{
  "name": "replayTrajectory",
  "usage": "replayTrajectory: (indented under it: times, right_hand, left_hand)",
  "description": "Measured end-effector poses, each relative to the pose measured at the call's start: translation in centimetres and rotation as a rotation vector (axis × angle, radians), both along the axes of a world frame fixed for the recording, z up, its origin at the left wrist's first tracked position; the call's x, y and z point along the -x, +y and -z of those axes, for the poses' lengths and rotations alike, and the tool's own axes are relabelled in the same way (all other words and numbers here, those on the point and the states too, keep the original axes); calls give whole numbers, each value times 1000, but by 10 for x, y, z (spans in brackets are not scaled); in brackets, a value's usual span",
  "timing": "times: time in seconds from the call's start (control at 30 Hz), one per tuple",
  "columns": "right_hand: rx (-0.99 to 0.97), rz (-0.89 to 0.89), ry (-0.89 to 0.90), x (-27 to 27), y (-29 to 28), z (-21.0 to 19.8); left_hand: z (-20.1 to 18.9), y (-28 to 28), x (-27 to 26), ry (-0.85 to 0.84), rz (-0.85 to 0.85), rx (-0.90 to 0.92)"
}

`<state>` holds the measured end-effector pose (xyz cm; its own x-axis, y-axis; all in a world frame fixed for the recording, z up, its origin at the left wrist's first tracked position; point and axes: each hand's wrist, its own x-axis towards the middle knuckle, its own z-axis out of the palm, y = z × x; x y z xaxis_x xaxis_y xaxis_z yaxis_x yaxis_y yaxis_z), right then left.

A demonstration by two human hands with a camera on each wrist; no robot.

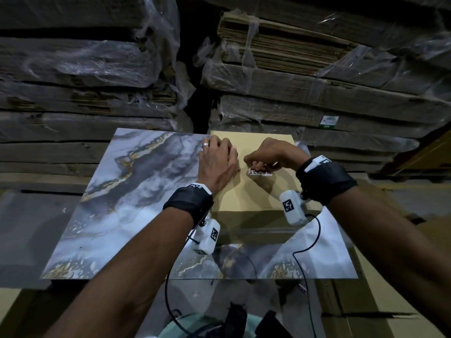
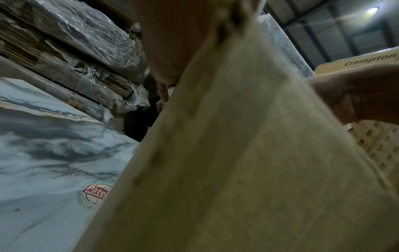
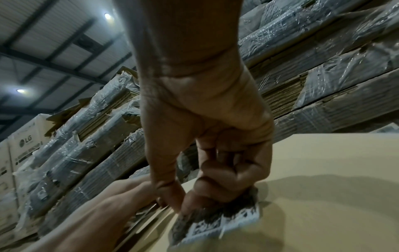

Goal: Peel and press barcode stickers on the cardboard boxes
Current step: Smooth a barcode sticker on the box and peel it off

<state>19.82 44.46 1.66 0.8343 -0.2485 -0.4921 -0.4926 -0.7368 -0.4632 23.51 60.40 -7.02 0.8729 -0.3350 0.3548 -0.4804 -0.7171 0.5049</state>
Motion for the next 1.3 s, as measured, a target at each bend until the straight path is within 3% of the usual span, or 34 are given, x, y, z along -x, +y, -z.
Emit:
replayTrajectory:
  times: [0.37,0.6,0.73,0.87,1.0,1.3]
  right_hand:
    - [71,-135,313,-27,7,-24]
    - [-74,-81,166,-7,-8,-26]
    - [-214,73,-8,14,-13,-18]
    - [21,27,-296,45,4,11]
    - [284,8,-416,54,22,31]
    - [98,-24,-347,46,-8,19]
  left_hand:
    - [0,-1,0,2,0,1]
    - [0,-1,1,13,4,4]
    - [1,-1,0,14,0,3]
    - [0,-1,0,17,-2,-1]
    - [1,-1,0,9,-9,-32]
    - [1,-2,0,12,-7,-14]
